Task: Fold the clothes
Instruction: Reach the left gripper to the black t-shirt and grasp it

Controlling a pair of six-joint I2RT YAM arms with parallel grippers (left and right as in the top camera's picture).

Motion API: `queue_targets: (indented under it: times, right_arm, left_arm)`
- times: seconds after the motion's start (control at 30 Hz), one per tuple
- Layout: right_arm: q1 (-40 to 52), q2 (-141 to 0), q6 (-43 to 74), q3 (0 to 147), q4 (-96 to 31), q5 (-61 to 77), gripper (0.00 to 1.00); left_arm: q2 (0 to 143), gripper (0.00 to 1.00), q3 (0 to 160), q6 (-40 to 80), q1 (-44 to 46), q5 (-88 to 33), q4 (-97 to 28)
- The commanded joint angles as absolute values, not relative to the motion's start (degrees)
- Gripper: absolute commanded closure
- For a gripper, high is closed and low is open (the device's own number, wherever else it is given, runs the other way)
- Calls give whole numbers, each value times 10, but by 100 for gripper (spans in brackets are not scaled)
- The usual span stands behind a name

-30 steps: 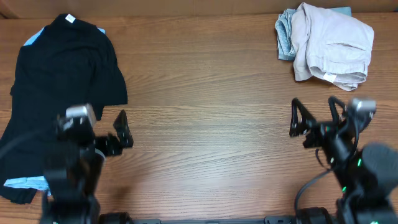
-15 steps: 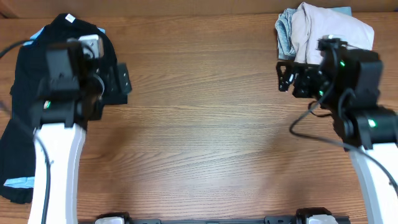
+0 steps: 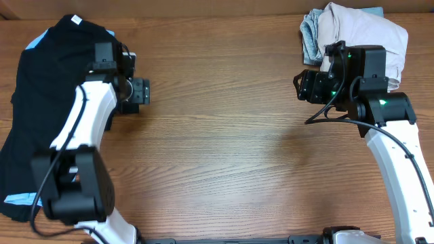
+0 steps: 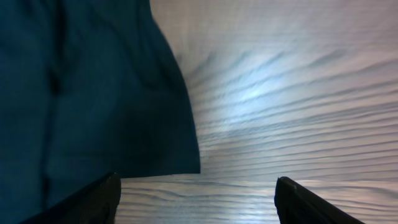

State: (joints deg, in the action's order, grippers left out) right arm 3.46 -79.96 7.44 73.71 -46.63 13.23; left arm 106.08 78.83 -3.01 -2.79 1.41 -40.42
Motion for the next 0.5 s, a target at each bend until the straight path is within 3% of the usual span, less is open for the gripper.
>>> queue_targets:
  times: [0.0,0.33,0.47]
  right_arm:
    - [37,-808,70,752,-475,136,26]
    - [37,-812,73,728,-488,136,38]
    - [37,-812,73,718,-494,136,42]
  left_arm:
    - [1100,20,798,-43,-34,34,-399]
    - [1175,20,798,-44,-34,67,-365]
    - [1194,25,798,-43,-34,80,-364]
